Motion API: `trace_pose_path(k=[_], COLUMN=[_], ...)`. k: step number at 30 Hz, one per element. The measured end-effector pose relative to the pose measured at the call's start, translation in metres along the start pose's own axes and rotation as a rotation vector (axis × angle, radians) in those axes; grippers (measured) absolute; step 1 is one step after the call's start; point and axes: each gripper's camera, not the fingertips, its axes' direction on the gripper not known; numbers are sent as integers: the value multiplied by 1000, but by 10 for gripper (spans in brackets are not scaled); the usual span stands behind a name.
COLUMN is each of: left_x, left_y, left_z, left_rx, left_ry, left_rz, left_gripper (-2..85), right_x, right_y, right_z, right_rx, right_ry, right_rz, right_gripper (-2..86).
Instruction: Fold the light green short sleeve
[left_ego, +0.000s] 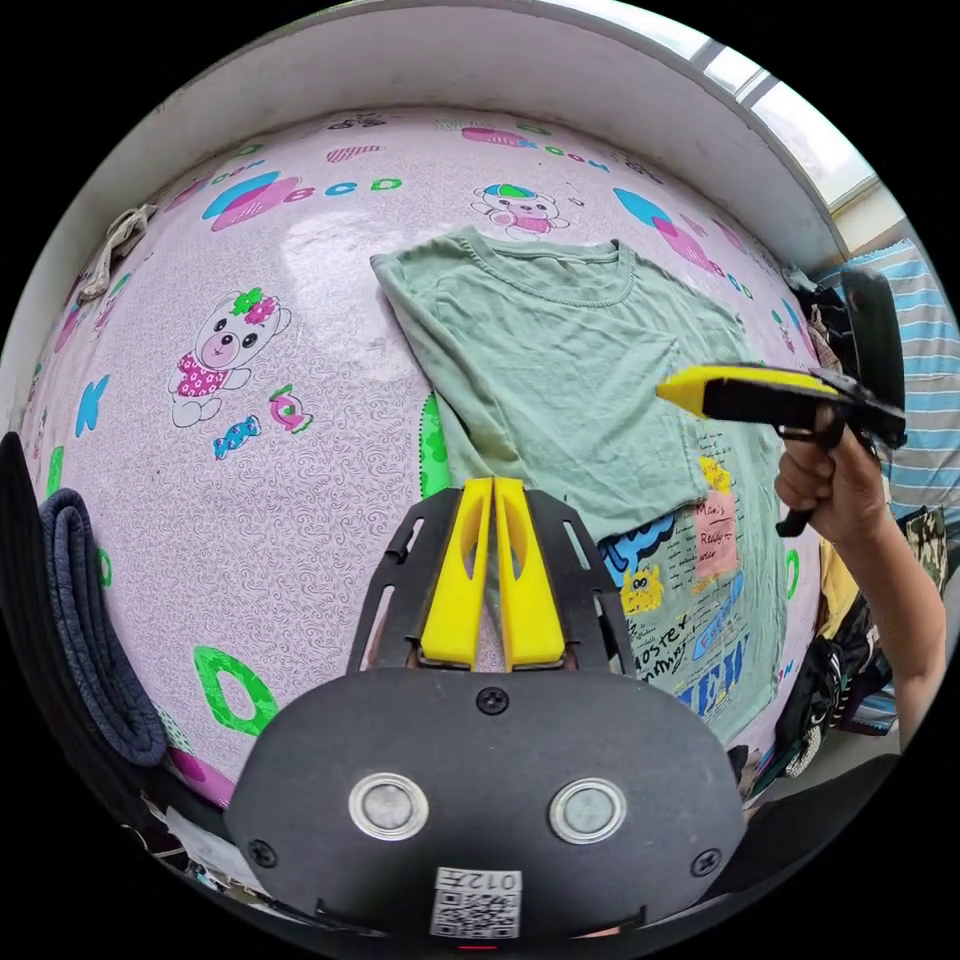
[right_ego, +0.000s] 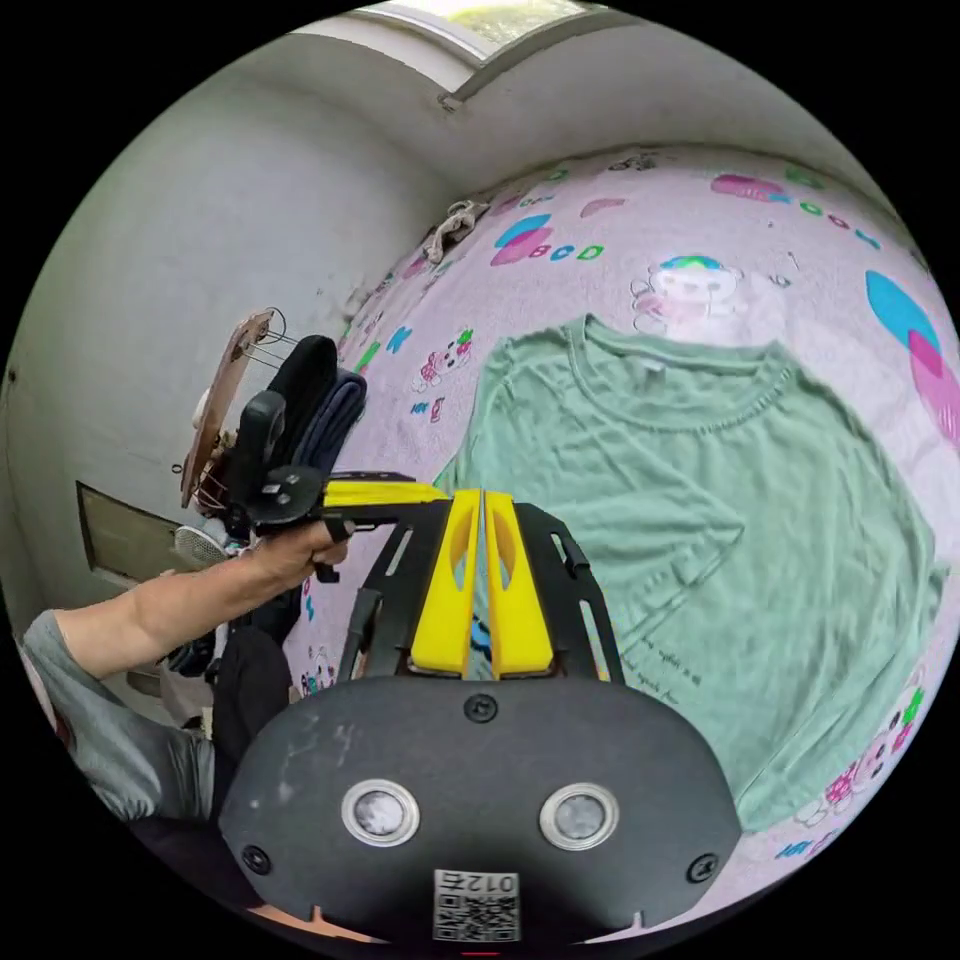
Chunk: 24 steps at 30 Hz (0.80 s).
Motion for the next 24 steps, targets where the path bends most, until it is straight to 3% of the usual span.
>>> trace_pose_path(k=[5, 13, 18, 24], left_x=[1, -1, -4, -6], left_y=[2, 7, 6, 5], left_z=[-13, -34, -46, -59], left_rx=[6, 24, 22, 22], left_ry=[15, 48, 71, 90], left_rz=[7, -8, -6, -16], left_gripper=[7, 7, 7, 7], right_x=[-15, -7, 11, 5], right_y=[-94, -139, -140, -125], right_z=[88, 187, 222, 223], right_rx=[18, -40, -111, -15], right_ry=[159, 282, 219, 194], right_rz=[-92, -104, -94, -135], right_gripper=[54, 65, 43, -3])
